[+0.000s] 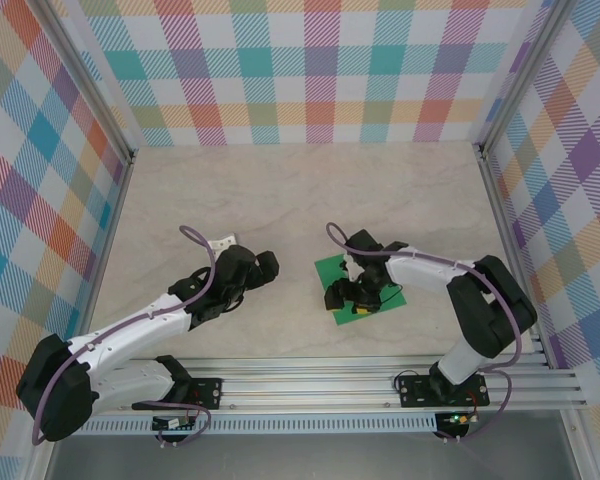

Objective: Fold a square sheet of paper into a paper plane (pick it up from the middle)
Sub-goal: Move the square sheet of paper to the center of the table, then fold the square sheet of paper in half at the center of the table.

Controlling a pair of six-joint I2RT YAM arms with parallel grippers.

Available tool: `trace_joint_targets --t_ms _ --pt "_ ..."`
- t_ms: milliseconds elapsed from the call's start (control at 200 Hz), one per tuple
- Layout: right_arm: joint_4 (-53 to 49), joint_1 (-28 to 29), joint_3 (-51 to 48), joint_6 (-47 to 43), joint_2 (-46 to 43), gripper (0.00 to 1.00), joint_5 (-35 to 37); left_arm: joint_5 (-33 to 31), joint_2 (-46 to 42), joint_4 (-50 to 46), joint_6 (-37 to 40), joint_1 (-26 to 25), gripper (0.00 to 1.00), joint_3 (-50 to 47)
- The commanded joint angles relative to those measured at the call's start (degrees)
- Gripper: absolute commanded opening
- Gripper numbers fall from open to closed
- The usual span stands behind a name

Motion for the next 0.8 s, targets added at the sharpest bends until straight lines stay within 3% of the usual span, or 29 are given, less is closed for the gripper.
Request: trace_joint_targets --t_ms 0,190,325,475,600,795 --pt "2.8 0.2 3.1 2.2 3.8 0.74 5.0 -1.3 -1.1 -1.4 -0.4 0.3 1.0 -1.3" --pt "4.4 0.2 9.2 8.1 8.6 0.73 7.5 -1.3 -0.8 -1.1 -0.2 0.4 1.0 -1.1" --pt "1.8 0.2 15.1 6.8 9.5 0.74 9.6 -0.3 0.0 -1.0 0.4 0.4 1.0 -0.7" --pt "-5.7 -1.3 18.6 2.6 6.1 0.8 21.3 2.7 0.7 0.6 1.9 0.4 1.0 -0.7" --pt "-12.5 -2.4 23.2 -2.3 9.0 0.87 29.6 7.8 4.4 3.9 3.6 0.7 1.0 0.2" --pt "-16.4 -4.3 27.1 -6.7 14.0 0.92 27.4 13.8 12.1 8.2 4.0 0.6 1.0 3.9"
